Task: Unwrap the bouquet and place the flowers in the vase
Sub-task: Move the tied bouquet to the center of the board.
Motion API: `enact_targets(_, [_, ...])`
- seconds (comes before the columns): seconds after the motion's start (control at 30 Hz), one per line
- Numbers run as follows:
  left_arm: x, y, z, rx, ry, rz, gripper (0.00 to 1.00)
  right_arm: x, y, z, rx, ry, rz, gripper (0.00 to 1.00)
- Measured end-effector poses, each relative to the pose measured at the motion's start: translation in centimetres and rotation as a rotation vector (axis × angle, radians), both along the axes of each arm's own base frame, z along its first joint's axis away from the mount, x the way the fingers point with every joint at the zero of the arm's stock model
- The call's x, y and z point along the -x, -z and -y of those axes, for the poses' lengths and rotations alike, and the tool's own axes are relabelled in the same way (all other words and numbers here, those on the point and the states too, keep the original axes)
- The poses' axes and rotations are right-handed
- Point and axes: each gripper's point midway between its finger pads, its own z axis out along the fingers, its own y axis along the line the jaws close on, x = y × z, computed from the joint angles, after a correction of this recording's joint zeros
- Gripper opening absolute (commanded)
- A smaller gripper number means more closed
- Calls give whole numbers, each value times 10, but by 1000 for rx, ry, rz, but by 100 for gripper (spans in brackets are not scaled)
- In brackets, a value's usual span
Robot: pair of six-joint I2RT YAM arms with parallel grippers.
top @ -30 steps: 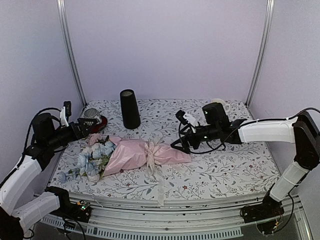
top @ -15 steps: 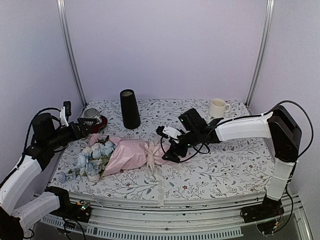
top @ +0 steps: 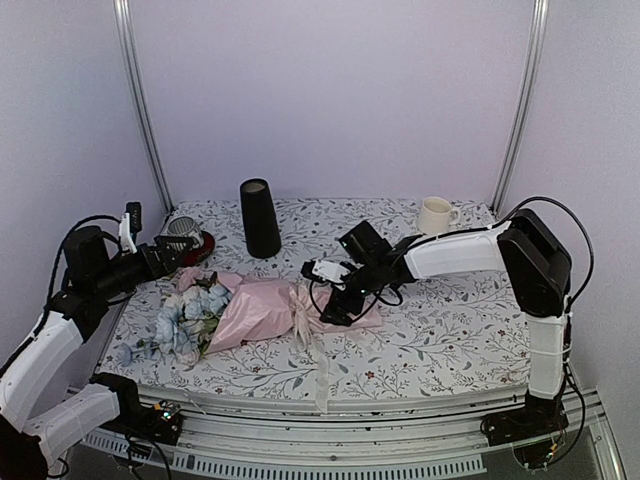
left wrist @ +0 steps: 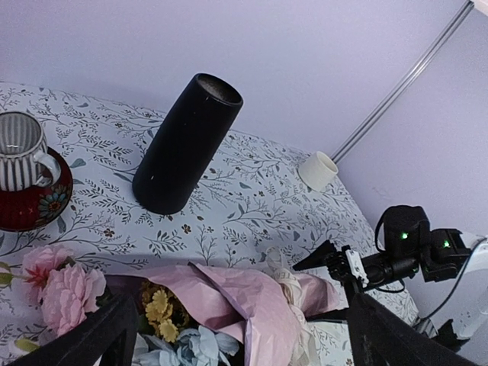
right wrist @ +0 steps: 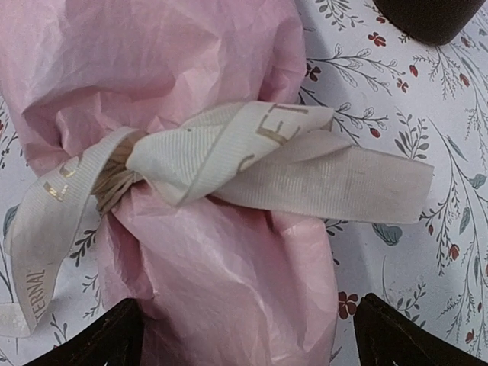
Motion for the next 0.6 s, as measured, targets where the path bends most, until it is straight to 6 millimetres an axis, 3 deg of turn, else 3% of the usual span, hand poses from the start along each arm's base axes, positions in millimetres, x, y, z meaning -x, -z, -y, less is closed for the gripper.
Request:
enact_targets(0.17, [0, 1, 0, 0, 0, -3, 98, -2, 11, -2, 19, -7, -11, 100])
enact_targets(0.6, [-3, 8, 1, -1, 2, -29, 98, -2, 19, -1, 35, -8, -14, 82])
